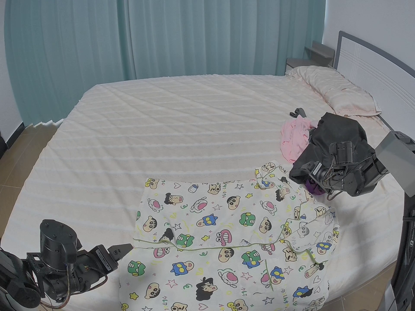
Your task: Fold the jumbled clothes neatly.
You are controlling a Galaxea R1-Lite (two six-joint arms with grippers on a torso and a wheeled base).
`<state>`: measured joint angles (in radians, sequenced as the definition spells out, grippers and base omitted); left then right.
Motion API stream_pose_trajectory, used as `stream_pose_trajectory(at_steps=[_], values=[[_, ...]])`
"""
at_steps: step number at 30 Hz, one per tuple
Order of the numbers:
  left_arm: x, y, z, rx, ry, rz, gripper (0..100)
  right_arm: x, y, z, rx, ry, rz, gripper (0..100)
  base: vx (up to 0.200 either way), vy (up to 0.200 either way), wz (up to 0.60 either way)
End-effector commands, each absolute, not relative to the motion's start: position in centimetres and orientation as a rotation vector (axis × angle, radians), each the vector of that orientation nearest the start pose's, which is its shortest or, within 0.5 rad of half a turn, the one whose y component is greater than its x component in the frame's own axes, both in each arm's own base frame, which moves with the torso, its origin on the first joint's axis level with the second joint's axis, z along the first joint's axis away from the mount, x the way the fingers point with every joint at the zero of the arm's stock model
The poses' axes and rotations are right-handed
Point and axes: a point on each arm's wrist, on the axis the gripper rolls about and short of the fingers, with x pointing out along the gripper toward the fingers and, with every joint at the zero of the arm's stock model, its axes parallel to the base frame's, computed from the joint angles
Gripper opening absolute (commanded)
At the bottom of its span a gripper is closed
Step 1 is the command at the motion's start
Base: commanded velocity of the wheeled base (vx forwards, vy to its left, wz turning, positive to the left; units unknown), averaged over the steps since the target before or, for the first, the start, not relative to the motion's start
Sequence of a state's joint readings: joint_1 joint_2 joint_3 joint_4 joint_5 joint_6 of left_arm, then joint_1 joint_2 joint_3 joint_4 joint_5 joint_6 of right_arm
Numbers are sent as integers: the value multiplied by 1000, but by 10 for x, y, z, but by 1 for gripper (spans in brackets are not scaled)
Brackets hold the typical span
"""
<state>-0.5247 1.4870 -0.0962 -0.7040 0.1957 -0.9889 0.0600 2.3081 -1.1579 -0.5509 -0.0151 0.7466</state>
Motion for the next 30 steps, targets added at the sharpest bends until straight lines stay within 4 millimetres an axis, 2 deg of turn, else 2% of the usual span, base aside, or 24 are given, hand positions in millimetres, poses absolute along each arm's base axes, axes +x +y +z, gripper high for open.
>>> stream_pose_trajectory(at_steps=[1,11,12,20,23,24,26,29,30], values=[[140,-76,75,-701,734,33,100,435,24,25,688,580,-213,100,0,0,0],[139,-76,74,-699,739,32,100,451,22,5,678,576,-230,100,0,0,0],[139,-75,74,-698,740,33,100,453,21,5,679,570,-232,0,0,0,0],[139,-75,74,-699,740,33,100,458,-5,4,681,536,-273,0,0,0,0],[139,-75,74,-699,740,33,100,460,-32,12,709,487,-322,0,0,0,0],[139,-75,74,-699,740,33,100,460,-33,12,709,483,-323,0,0,0,0],[139,-75,74,-699,740,33,100,460,-62,24,724,404,-381,0,0,0,0],[138,-75,74,-699,741,34,100,456,-93,36,730,322,-438,0,0,0,0],[138,-75,74,-699,741,36,100,456,-95,36,731,319,-441,0,0,0,0]])
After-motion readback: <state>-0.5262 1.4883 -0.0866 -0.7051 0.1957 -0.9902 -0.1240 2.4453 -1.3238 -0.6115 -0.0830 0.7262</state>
